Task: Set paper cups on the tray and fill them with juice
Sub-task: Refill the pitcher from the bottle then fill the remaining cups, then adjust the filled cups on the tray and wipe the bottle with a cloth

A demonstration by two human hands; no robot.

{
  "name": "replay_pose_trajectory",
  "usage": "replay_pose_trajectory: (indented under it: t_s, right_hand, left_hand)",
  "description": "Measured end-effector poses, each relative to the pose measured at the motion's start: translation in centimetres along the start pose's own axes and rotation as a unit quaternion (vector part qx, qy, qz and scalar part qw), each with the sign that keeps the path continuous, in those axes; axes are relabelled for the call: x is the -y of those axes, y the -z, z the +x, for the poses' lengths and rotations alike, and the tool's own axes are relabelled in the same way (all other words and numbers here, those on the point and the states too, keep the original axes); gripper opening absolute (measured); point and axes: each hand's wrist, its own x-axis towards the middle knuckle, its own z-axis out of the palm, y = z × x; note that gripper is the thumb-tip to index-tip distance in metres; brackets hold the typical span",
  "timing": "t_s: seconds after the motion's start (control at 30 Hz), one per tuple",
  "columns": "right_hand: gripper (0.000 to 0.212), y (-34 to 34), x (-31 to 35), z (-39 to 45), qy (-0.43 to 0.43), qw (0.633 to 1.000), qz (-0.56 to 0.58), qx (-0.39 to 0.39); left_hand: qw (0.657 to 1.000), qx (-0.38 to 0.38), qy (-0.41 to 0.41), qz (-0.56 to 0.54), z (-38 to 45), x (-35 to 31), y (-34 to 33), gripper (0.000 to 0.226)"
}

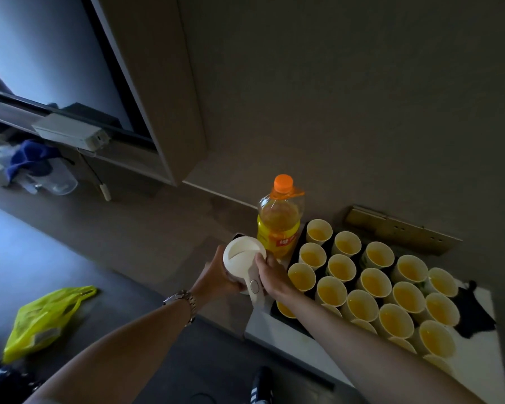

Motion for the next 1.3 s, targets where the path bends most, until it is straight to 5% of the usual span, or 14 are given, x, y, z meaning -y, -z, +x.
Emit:
replay_pose_trajectory:
  t_s: [0.57,0.77,0.97,1.13,1.3]
  right_hand:
    - [0.066,0.1,-0.3,0.2,-0.002,0.999,0.004,-0.046]
    - [0.066,2.1,0.3,-1.1,0.014,0.991,-0.090,-0.103]
    - [0.025,4.9,0.1,-2.9,0.088,0.982,-0.080,-0.150]
    - [0.041,8.5,-2.0,-4.8,0.138,0.972,-0.046,-0.186]
    - [0.027,14.3,-5.0,-7.1,0.103,0.971,-0.062,-0.205]
  left_hand:
    - [0.999,0.047,-0.001,0.027,0.2,-0.6,-0.1,0.107]
    - [0.986,-0.159,-0.050,0.004,-1.1,-3.4,1.1,0.048]
    - [0.947,-0.309,-0.082,0.037,-1.7,-8.7,-0.8,0.029]
    - [0.965,-0.186,-0.177,0.055,-3.4,-16.0,-6.7,0.024]
    - [0.962,-0.148,-0.214,0.078,-3.6,-20.5,-13.9,0.037]
